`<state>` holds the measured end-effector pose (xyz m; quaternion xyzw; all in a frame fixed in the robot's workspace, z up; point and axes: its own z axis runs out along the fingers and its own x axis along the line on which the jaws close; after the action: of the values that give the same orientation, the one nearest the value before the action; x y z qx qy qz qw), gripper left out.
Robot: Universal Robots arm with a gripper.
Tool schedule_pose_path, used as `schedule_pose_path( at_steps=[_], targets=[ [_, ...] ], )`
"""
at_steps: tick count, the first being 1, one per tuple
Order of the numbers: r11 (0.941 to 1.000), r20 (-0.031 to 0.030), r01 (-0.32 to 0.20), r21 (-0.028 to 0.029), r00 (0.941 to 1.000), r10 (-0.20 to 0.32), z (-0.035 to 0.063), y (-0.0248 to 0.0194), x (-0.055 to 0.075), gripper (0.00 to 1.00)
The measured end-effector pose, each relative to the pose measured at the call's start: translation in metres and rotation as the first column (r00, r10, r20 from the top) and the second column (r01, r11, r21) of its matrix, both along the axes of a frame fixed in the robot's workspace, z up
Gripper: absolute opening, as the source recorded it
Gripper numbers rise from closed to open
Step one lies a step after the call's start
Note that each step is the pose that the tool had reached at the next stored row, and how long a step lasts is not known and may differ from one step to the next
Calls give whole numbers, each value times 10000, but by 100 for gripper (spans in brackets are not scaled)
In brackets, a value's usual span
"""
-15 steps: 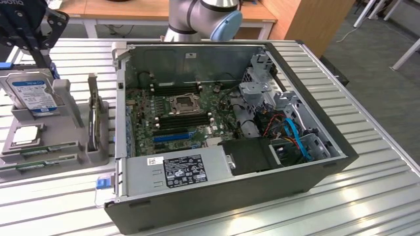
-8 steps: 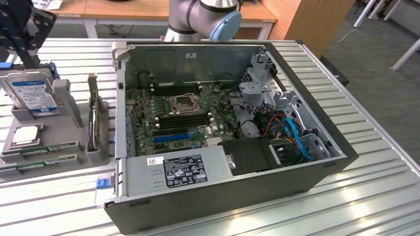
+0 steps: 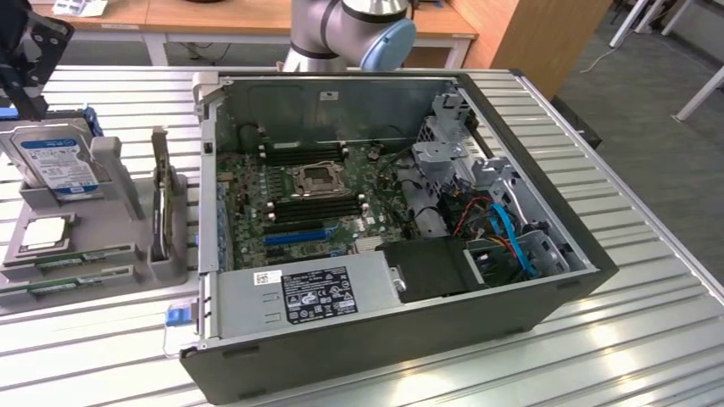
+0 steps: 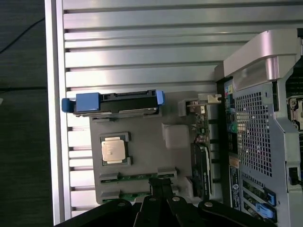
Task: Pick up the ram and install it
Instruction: 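Reach for the ram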
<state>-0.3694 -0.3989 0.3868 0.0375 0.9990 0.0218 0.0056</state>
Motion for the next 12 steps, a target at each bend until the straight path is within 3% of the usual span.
schedule_pose_path(
  at_steps=[12],
  targets=[
    [10000,-26,1,0,10000,-1,-9,0,-240,10]
  ],
)
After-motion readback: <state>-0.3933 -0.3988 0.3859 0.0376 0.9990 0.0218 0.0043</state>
